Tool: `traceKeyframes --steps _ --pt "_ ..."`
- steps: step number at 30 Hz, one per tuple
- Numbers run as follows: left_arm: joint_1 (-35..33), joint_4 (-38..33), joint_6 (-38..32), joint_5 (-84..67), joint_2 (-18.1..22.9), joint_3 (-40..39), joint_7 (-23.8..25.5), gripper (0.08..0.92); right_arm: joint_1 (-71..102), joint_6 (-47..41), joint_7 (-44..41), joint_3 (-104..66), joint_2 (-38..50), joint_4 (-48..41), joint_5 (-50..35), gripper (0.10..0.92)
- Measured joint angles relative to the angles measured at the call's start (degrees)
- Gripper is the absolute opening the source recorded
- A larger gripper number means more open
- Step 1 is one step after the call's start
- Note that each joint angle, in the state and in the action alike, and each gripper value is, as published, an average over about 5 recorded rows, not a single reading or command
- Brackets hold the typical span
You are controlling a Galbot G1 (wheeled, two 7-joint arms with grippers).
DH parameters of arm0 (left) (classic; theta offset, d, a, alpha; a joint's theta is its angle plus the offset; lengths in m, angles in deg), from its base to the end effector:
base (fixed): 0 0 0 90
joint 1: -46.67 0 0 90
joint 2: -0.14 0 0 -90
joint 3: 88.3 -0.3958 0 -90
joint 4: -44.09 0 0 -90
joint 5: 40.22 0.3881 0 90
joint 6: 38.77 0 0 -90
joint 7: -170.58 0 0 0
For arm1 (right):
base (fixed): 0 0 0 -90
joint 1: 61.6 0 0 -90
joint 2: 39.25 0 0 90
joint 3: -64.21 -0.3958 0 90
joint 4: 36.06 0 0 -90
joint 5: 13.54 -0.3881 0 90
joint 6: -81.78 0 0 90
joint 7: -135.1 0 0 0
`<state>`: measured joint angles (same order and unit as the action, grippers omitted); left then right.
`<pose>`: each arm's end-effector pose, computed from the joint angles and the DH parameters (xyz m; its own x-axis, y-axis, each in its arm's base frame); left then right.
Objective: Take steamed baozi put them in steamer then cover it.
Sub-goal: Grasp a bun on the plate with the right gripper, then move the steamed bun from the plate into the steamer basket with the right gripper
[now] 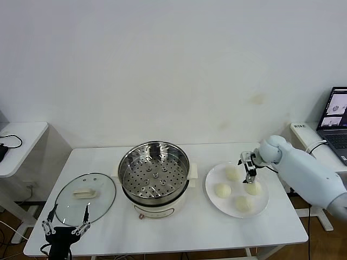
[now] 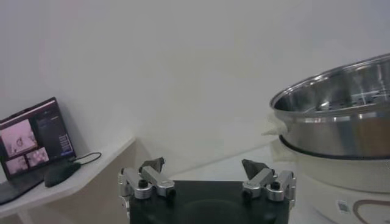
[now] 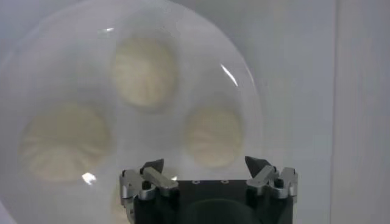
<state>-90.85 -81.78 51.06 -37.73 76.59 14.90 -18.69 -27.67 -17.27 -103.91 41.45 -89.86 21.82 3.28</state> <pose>0.0985 0.1093 -0.3250 -0.9760 -0.1911 0.1046 -0.1375 0.9128 0.3845 0.6167 -0.1479 -0.2616 -0.2829 -0.0753 0.9562 -0.9536 -0.0846 -0.2888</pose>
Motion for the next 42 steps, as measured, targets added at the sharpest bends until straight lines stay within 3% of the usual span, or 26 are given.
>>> traceKeyframes --steps 17,27,34,42 --pt "0.16 0.51 -0.3 0.23 -0.07 0.44 -0.11 0.823 -0.79 -0.22 1.4 0.67 -5.38 -5.91 1.41 0.692" --pt "0.01 0.42 -0.44 0.2 0.03 0.43 -0.19 0.823 -1.57 -0.92 0.52 1.75 -5.32 -5.54 0.93 0.611" --pt "-0.11 0.15 -0.59 0.22 0.24 0.18 -0.32 0.823 -2.25 -1.38 0.17 2.63 -3.57 -3.46 -0.11 0.511" --pt "-0.21 0.06 -0.72 0.23 0.09 0.12 -0.39 0.823 -3.92 -1.96 0.11 4.07 -0.61 0.42 -2.23 0.52"
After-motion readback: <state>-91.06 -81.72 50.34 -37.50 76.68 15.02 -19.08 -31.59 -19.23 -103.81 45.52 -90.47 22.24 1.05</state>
